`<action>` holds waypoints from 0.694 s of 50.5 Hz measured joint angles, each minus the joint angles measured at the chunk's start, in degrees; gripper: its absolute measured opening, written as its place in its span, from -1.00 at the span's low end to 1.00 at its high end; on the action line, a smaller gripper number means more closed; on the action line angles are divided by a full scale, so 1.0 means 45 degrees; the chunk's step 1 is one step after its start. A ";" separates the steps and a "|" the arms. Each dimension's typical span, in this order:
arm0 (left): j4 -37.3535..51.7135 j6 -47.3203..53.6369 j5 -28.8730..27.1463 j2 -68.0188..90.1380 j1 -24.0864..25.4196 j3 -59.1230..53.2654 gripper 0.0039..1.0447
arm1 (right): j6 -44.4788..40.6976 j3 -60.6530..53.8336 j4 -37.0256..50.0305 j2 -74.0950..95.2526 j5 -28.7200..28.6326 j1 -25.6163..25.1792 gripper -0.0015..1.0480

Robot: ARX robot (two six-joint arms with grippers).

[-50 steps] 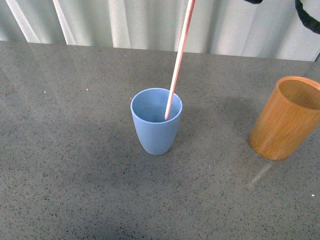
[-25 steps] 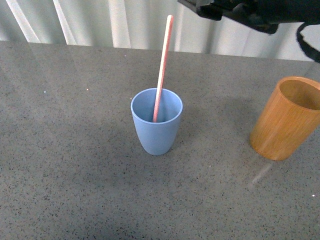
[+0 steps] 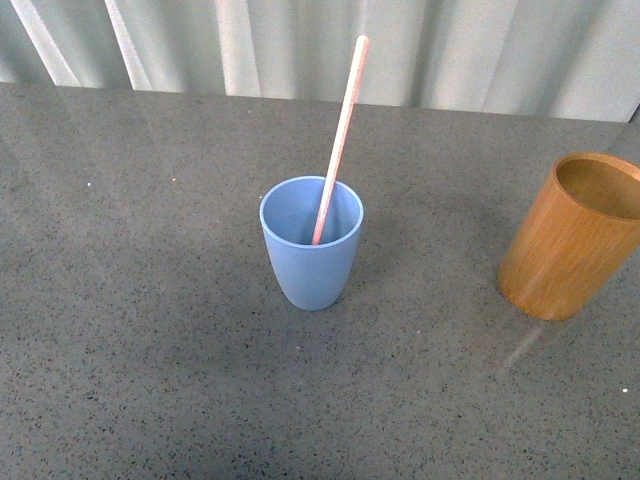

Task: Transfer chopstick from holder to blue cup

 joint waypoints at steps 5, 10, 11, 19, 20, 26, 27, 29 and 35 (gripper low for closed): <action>0.0000 0.0000 -0.0005 0.0000 0.0000 0.0000 -0.94 | -0.0058 -0.0889 -0.0010 -0.1005 -0.0418 -0.0457 -0.98; 0.0000 0.0000 0.0000 0.0000 0.0000 0.0000 -0.94 | -0.0068 -0.1433 -0.0151 -0.1700 -0.0714 -0.0714 -0.98; 0.0000 0.0000 0.0000 0.0000 0.0000 0.0000 -0.94 | -0.0068 -0.1559 -0.0204 -0.1870 -0.0777 -0.0782 -0.98; 0.0000 0.0000 0.0000 0.0000 0.0000 0.0000 -0.94 | -0.0068 -0.2385 -0.0714 -0.3162 -0.1151 -0.1243 -0.98; 0.0000 0.0000 0.0000 0.0000 0.0000 0.0000 -0.94 | -0.0068 -0.2467 -0.0797 -0.3332 -0.1205 -0.1292 -0.98; 0.0000 0.0000 0.0000 0.0000 0.0000 0.0000 -0.94 | -0.0068 -0.2948 -0.1379 -0.4381 -0.1501 -0.1549 -0.98; 0.0000 0.0000 0.0000 0.0000 0.0000 0.0000 -0.94 | -0.0068 -0.3021 -0.1486 -0.4561 -0.1530 -0.1593 -0.98; 0.0000 0.0000 0.0000 0.0000 0.0000 0.0000 -0.94 | -0.0068 -0.3147 -0.1700 -0.4901 -0.1627 -0.1685 -0.98; 0.0000 0.0000 0.0000 0.0000 0.0000 0.0000 -0.94 | -0.0063 -0.3818 -0.1428 -0.5362 -0.2531 -0.2628 -0.98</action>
